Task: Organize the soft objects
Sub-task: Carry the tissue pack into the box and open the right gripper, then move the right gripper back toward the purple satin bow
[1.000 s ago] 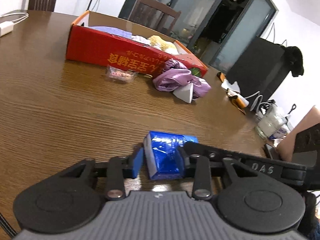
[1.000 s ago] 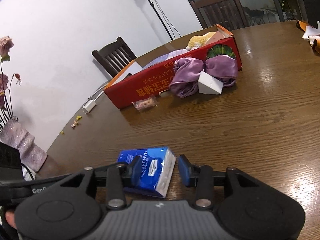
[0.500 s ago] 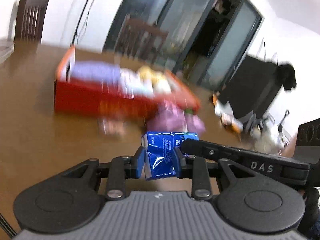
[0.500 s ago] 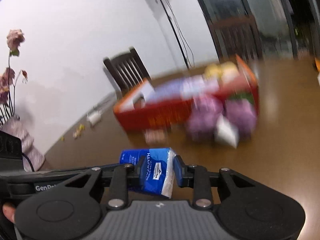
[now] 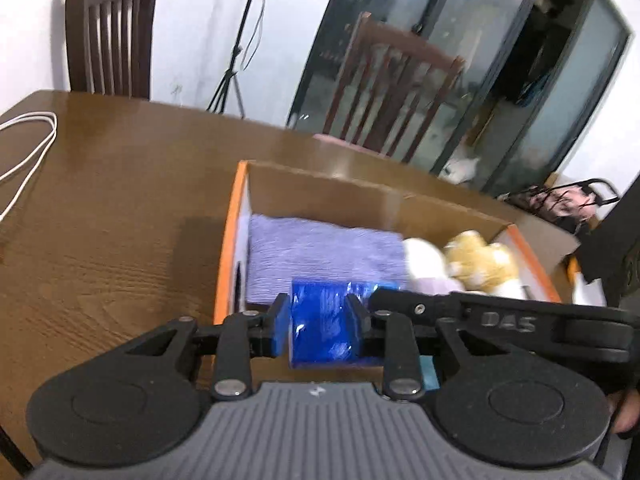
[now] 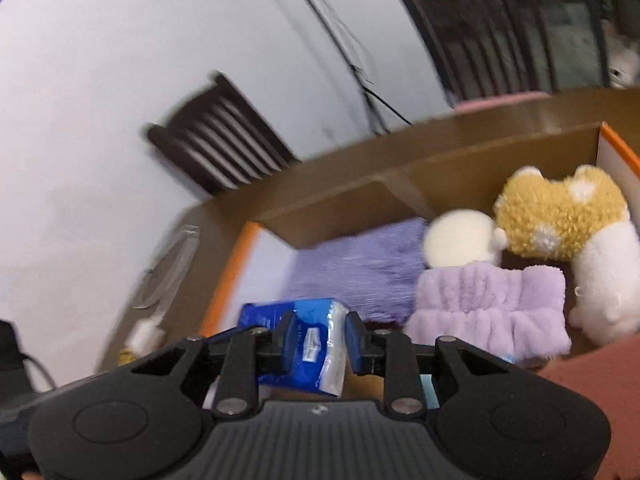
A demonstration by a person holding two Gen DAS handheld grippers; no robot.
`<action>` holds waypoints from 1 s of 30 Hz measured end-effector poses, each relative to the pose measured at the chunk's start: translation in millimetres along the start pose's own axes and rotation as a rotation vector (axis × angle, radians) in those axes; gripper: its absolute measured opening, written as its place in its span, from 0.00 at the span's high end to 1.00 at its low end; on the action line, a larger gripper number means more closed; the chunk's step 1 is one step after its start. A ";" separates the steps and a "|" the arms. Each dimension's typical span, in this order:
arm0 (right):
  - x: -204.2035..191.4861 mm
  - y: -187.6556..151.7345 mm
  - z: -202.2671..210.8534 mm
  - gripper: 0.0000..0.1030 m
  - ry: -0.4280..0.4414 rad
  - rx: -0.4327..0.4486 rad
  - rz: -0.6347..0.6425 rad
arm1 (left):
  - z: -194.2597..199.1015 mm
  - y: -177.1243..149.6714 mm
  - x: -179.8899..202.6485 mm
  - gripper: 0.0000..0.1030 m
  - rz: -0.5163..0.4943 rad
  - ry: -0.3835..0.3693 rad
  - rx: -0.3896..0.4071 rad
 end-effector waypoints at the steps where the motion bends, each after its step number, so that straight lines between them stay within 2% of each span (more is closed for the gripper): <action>1: 3.7 -2.2 -10.2 0.76 -0.040 -0.029 -0.002 | 0.0 0.3 0.4 0.69 -0.015 0.004 0.014; 3: 10.0 -7.9 -25.8 0.74 -0.094 -0.073 -0.016 | 6.4 0.7 -0.6 0.66 -0.028 -0.005 0.031; 6: 4.1 -11.2 -27.6 0.70 -0.092 -0.073 0.010 | 17.5 5.4 -4.4 0.65 -0.015 -0.018 0.054; 9: -6.5 -10.0 -21.0 0.70 -0.068 -0.083 0.040 | 28.9 9.3 -1.5 0.61 -0.022 -0.024 0.065; 12: -20.5 -1.9 -1.7 0.70 -0.057 -0.045 0.104 | 43.1 13.1 1.1 0.58 -0.060 -0.030 0.082; 17: -28.2 19.6 66.8 0.61 -0.036 0.067 0.212 | 95.1 8.0 16.5 0.50 -0.178 -0.046 0.146; 19: -25.6 25.7 101.6 0.59 -0.037 0.120 0.259 | 123.1 2.7 24.8 0.39 -0.220 -0.067 0.197; 22: -14.8 28.6 152.4 0.50 -0.046 0.193 0.314 | 159.8 -7.9 33.1 0.34 -0.251 -0.090 0.258; 24: -4.8 25.4 184.3 0.48 -0.072 0.239 0.353 | 179.0 -16.2 38.8 0.28 -0.258 -0.094 0.299; 27: 13.9 15.4 215.6 0.48 -0.098 0.270 0.372 | 196.1 -24.2 50.8 0.27 -0.291 -0.076 0.328; 30: 27.1 7.9 230.1 0.48 -0.110 0.288 0.357 | 203.9 -28.6 65.2 0.27 -0.326 -0.056 0.350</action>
Point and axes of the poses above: each gripper's, at about its wrist camera, not at the fingertips, and z roughly against the way its jaws point, x to its right, y to its top, the point moved 5 cm from there along -z, roughly the way its jaws point, and after that the axes turned 9 degrees about x, right-handed, at the moved point
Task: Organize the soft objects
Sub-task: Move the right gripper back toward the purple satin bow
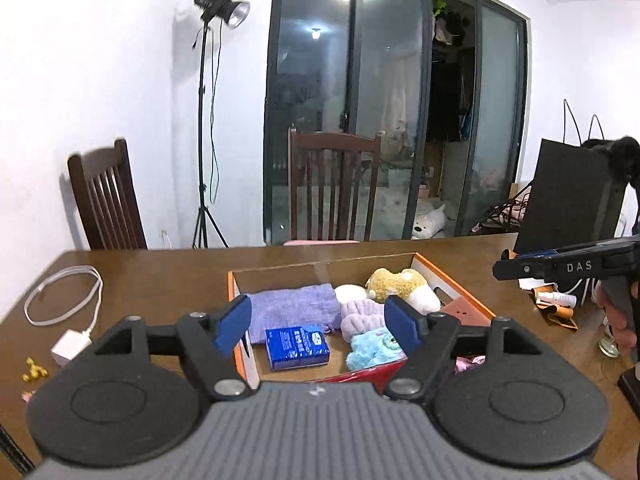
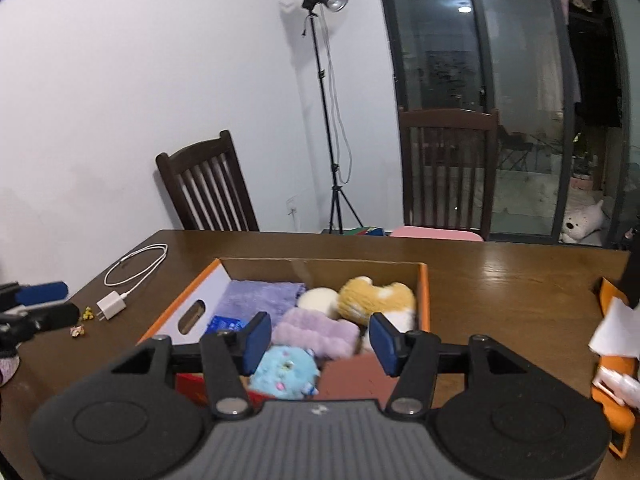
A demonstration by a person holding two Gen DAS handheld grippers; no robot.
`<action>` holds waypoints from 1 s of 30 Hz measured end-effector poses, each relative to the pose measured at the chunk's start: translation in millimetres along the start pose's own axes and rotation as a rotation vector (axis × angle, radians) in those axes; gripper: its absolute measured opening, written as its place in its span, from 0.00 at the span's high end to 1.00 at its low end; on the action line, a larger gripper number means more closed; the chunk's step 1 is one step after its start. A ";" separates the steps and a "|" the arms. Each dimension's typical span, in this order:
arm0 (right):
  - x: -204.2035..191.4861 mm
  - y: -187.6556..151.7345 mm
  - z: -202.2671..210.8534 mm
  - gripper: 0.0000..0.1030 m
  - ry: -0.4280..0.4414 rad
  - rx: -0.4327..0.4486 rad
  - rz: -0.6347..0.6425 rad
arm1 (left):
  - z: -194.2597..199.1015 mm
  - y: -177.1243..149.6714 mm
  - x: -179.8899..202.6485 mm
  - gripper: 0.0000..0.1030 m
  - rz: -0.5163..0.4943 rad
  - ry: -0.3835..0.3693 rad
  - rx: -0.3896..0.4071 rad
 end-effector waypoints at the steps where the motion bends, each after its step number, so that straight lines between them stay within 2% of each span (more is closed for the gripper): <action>1: 2.1 -1.9 5.1 0.48 -0.005 0.011 -0.004 | 1.9 -0.3 4.1 0.27 -0.007 0.008 0.009; 5: -1.5 -22.0 36.7 0.47 -0.027 0.080 0.041 | 24.2 -21.5 20.6 0.25 0.003 0.038 0.035; 8: -14.9 -60.4 69.1 0.41 -0.037 0.121 0.096 | 52.8 -56.6 33.9 0.21 0.036 0.022 0.027; 10: -24.0 -91.3 88.3 0.41 -0.020 0.106 0.091 | 69.7 -81.7 41.1 0.19 0.055 0.019 0.009; 13: -25.1 -143.4 114.7 0.41 0.023 0.064 0.029 | 78.1 -118.0 48.5 0.18 0.083 0.029 -0.093; 15: -16.6 -169.2 124.1 0.41 0.006 0.022 -0.019 | 72.2 -131.5 53.4 0.18 0.073 0.022 -0.154; 17: -9.6 -185.7 124.6 0.41 -0.014 -0.035 -0.043 | 63.5 -137.9 54.2 0.18 0.053 0.028 -0.181; 21: -6.3 -186.5 124.4 0.41 -0.025 -0.023 -0.047 | 43.3 -132.1 60.8 0.19 0.054 0.017 -0.168; 26: 4.4 -170.3 105.5 0.41 0.003 0.018 -0.110 | 2.1 -117.7 82.8 0.26 0.042 -0.071 -0.133; 30: 22.3 -143.6 69.0 0.41 0.005 0.060 -0.138 | -52.3 -108.6 91.7 0.35 0.139 -0.144 -0.154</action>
Point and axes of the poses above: each gripper's, at about its wrist camera, not at the fingertips, and z roughly against the way its jaws point, x to its right, y to its top, the point moved 5 cm from there along -z, roughly the way its jaws point, and after that the axes turned 9 degrees about x, right-handed, at the moved point
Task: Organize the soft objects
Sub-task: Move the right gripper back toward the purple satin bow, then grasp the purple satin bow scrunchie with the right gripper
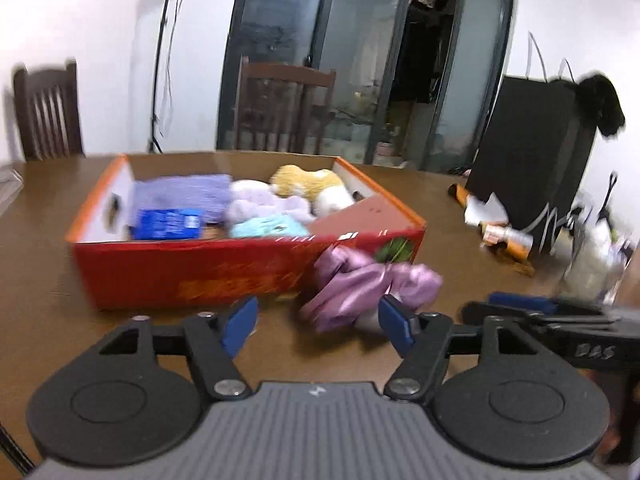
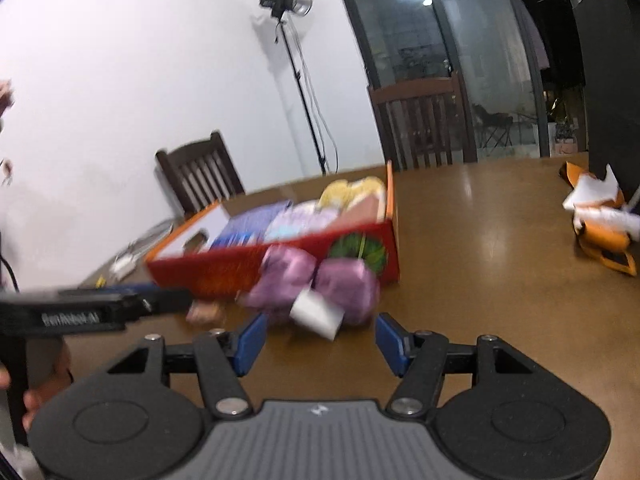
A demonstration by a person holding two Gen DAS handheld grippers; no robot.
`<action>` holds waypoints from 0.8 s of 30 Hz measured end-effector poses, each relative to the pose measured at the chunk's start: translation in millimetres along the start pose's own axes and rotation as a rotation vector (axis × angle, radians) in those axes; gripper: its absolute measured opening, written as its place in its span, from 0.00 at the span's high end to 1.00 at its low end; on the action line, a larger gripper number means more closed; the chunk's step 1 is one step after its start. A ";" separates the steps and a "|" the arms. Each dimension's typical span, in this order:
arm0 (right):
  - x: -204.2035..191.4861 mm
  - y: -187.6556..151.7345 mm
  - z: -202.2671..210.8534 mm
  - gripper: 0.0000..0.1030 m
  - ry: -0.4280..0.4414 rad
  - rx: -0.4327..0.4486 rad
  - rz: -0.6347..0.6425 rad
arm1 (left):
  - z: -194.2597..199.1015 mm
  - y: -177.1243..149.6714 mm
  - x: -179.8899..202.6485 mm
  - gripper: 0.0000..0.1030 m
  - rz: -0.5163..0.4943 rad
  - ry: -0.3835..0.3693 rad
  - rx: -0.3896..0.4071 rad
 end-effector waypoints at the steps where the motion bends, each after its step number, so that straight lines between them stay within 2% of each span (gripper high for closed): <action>1: 3.7 4.3 -12.5 0.41 0.000 -0.004 -0.018 | -12.5 3.1 -0.2 0.35 0.028 -0.022 -0.006; 3: 13.3 10.4 -37.3 0.43 -0.012 -0.018 -0.069 | -35.4 4.9 -1.5 0.37 0.072 -0.037 -0.032; 5: 21.9 9.0 -59.2 0.45 -0.034 -0.030 -0.099 | -54.9 1.2 -4.5 0.48 0.108 -0.043 -0.074; 6: 25.7 4.8 -68.3 0.54 -0.047 -0.043 -0.109 | -62.4 -1.6 -5.7 0.60 0.124 -0.051 -0.097; 7: 29.6 0.9 -76.5 0.68 -0.048 -0.065 -0.132 | -68.3 -4.1 -6.1 0.76 0.139 -0.073 -0.114; 10: 33.1 -1.8 -85.1 0.77 -0.015 -0.075 -0.176 | -67.8 -1.4 -5.4 0.88 0.148 -0.112 -0.104; 12: 25.6 3.2 -81.5 0.84 -0.017 -0.046 -0.134 | -55.4 7.9 -0.7 0.90 0.135 -0.128 -0.069; 16: -5.9 22.0 -44.6 0.85 0.017 0.095 -0.034 | 0.2 27.6 9.5 0.91 0.045 -0.143 0.059; 18: -29.2 23.4 -17.6 0.85 0.059 0.142 0.041 | 27.9 21.6 8.4 0.91 0.028 -0.140 0.073; 20: -46.4 9.8 -1.5 0.85 0.111 0.087 0.066 | 52.5 -0.5 2.3 0.90 0.017 -0.132 0.042; 22: -58.8 -18.1 9.4 0.85 0.146 -0.007 0.055 | 70.5 -32.3 -7.5 0.91 0.045 -0.132 -0.025; 24: -71.5 -48.0 19.2 0.85 0.156 -0.084 0.095 | 85.3 -62.2 -16.3 0.89 0.076 -0.127 -0.101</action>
Point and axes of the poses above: each gripper's, at about its wrist camera, not at the fingertips, and z roughly against the way its jaws point, x to its right, y to its top, the point moved 5 cm from there along -z, roughly the way its jaws point, and after that the axes turned 9 degrees about x, right-handed, at the moved point
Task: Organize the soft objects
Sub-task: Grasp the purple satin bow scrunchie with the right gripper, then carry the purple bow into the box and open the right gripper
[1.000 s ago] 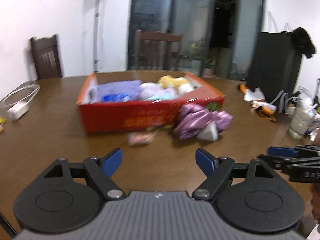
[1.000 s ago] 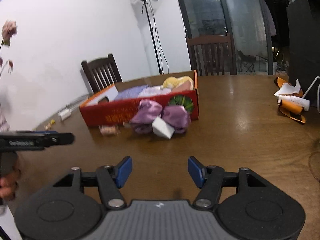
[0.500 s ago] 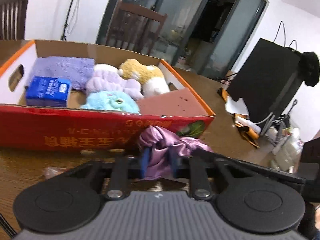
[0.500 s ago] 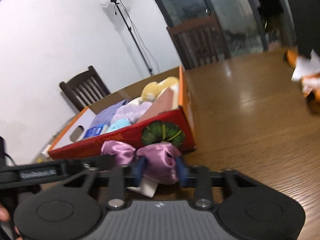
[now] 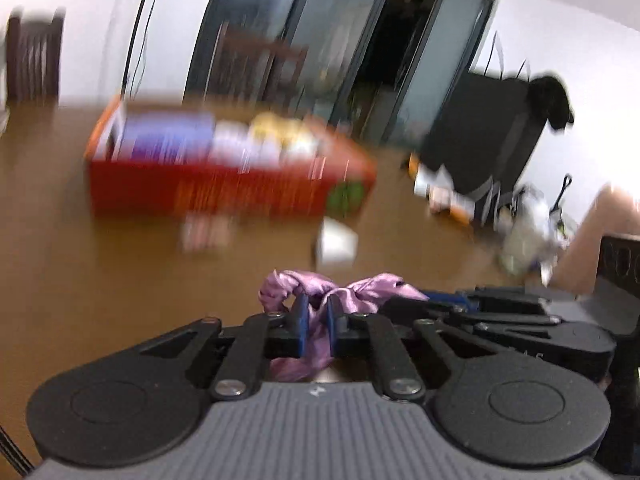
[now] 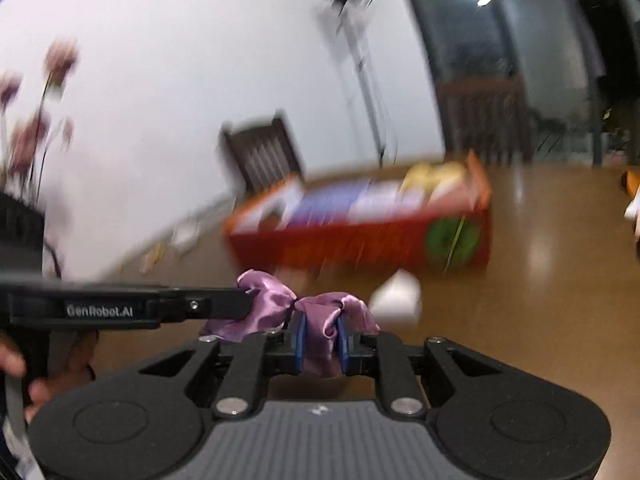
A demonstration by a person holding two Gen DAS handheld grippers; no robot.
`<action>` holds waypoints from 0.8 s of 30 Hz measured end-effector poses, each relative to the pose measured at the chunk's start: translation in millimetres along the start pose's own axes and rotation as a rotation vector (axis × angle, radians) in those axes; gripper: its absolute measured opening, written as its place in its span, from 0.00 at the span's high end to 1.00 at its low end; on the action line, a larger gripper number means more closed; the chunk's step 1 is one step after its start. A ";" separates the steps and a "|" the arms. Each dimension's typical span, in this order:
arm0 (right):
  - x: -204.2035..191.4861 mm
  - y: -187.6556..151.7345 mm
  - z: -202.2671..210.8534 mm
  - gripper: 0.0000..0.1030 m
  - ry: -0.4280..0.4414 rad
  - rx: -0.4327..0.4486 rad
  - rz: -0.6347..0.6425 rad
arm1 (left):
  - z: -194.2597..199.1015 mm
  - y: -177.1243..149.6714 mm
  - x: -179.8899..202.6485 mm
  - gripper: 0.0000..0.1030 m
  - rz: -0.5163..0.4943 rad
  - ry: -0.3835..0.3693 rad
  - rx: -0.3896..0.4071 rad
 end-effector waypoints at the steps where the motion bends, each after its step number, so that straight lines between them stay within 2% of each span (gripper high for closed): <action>1: -6.8 -14.0 2.7 0.85 0.005 -0.040 0.007 | 8.0 -11.3 -3.9 0.82 0.020 -0.001 -0.020; 2: -11.7 -24.1 6.3 0.85 0.011 -0.064 0.002 | 15.3 -16.2 -8.2 0.75 0.043 0.002 -0.026; 3: -16.4 -33.3 9.9 0.85 0.021 -0.086 -0.007 | 23.2 -16.9 -12.2 0.63 0.069 0.008 -0.022; 7: -31.1 -48.5 25.5 0.81 0.065 -0.126 -0.007 | 41.1 4.6 -19.3 0.57 0.112 0.003 0.066; 9: -30.0 -49.8 30.8 0.81 0.069 -0.135 -0.025 | 29.7 12.5 -16.9 0.56 0.106 0.038 0.065; 11: -26.3 -50.3 34.2 0.80 0.060 -0.139 -0.045 | 12.6 11.4 -8.5 0.57 0.039 0.078 0.034; 14: -26.1 -42.8 38.9 0.80 0.030 -0.118 -0.042 | 4.0 -8.5 -0.4 0.63 -0.030 0.099 -0.015; 17: -26.1 -32.0 49.9 0.79 0.019 -0.054 -0.078 | 13.3 -22.1 -0.2 0.63 -0.030 0.091 0.025; 20: -25.2 -22.6 44.9 0.66 0.024 -0.008 -0.134 | 18.4 -26.9 -4.1 0.63 0.011 0.084 0.041; 22: -27.9 -25.0 31.2 0.65 0.007 -0.030 -0.132 | 23.4 -26.0 -7.1 0.57 0.021 0.085 0.050; 24: -29.8 -31.7 17.4 0.64 -0.048 -0.063 -0.096 | 29.9 -25.0 -10.8 0.50 0.021 0.063 0.049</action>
Point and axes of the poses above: each gripper's, at about its wrist camera, not at the fingertips, and z roughly against the way its jaws point, x to its right, y to its top, the point moved 5 cm from there along -z, roughly the way its jaws point, and after that the axes turned 9 degrees about x, right-handed, at the moved point
